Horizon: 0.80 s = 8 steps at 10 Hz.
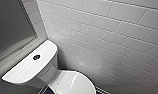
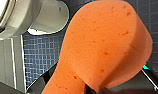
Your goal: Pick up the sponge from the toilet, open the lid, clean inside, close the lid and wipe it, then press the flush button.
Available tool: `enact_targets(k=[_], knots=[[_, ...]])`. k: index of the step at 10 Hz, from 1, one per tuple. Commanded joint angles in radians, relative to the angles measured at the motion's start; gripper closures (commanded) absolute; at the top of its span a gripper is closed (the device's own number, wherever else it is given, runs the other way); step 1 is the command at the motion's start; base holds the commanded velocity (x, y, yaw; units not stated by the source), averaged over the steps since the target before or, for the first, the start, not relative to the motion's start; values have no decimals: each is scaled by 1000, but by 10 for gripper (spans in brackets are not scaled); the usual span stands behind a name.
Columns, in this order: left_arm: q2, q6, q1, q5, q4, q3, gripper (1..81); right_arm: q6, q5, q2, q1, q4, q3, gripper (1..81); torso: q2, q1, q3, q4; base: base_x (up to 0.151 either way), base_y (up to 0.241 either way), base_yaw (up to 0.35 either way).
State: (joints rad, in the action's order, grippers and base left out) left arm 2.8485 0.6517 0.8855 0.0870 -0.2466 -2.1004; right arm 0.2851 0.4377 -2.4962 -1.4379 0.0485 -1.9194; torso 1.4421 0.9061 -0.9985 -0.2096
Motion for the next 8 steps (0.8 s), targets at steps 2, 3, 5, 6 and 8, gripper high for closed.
enact_targets(k=[2,3,5,6,8], knots=[[-49,9,-133,45,4,147,10,-6,-48,40,6,24,17,811,0,0,0,0,0,0,0],[-58,25,-138,52,4,161,10,-6,-48,38,7,24,19,811,0,0,0,0,0,0,0],[-61,43,-138,60,4,160,10,-4,-46,40,6,24,19,811,0,0,0,0,0,0,0],[-55,51,-138,60,6,148,10,-4,-46,38,6,24,19,811,0,0,0,0,0,0,0],[-34,93,-139,59,4,96,10,-4,-46,34,6,24,14,811,0,0,0,0,0,0,0]])
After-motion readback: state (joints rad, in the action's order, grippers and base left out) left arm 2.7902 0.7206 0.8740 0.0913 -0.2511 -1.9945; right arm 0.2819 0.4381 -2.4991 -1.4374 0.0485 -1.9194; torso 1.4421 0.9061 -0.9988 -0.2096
